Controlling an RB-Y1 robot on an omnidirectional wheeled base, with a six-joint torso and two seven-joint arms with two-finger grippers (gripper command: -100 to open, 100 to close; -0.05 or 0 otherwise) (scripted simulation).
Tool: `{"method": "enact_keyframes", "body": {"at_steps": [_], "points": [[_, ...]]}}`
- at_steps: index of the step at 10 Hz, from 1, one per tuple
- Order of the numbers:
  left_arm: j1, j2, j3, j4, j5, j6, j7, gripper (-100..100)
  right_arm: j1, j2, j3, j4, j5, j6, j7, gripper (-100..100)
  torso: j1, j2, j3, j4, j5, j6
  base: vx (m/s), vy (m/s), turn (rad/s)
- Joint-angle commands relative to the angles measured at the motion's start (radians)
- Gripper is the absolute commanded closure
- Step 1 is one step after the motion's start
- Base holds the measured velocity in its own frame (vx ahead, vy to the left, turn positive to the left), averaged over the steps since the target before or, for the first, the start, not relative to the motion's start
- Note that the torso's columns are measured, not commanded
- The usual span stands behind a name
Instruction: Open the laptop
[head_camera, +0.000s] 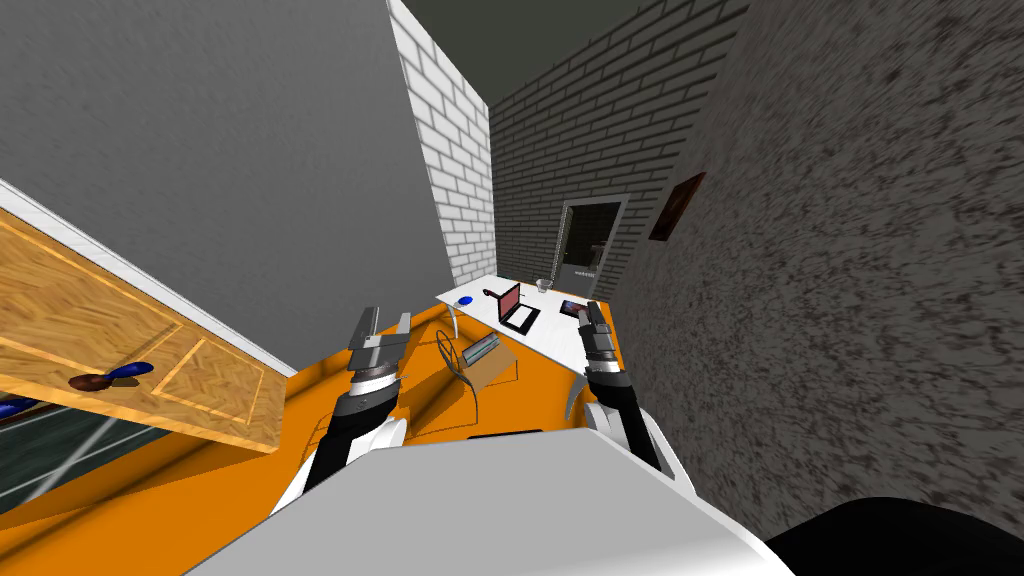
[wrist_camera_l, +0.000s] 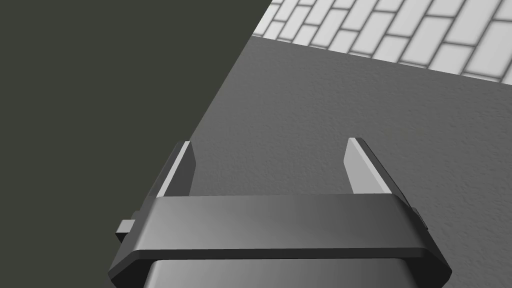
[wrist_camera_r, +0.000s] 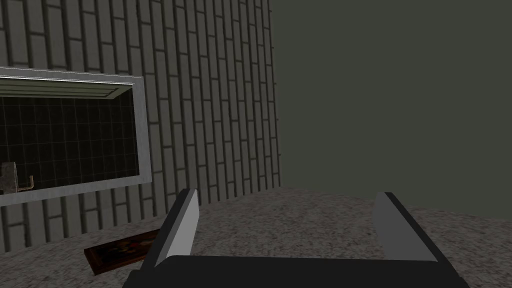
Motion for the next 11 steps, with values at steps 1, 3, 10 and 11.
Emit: {"method": "enact_keyframes", "body": {"at_steps": [1,3,10,11], "points": [[0.0,0.0,0.0,0.0,0.0,0.0,0.0,0,0.0,0.0,0.0,0.0,0.0,0.0,0.0,0,0.0,0.04,-0.082,0.041,0.0,0.0,0.0,0.0,0.0],[0.0,0.0,0.0,0.0,0.0,0.0,0.0,0,0.0,0.0,0.0,0.0,0.0,0.0,0.0,0,0.0,0.175,-0.351,0.176,0.0,0.0,0.0,0.0,0.0],[0.0,0.0,0.0,0.0,0.0,0.0,0.0,0,0.006,-0.04,0.001,0.01,0.019,0.03,0.004,-100,0.0,0.691,-1.382,0.691,0.0,0.0,-0.002,0.004,0.004],[0.0,0.0,0.0,0.0,0.0,0.0,0.0,0,0.009,-0.061,0.001,0.019,0.031,0.05,0.007,-100,0.001,0.726,-1.45,0.724,0.0,0.0,-0.021,0.052,0.033]]}}
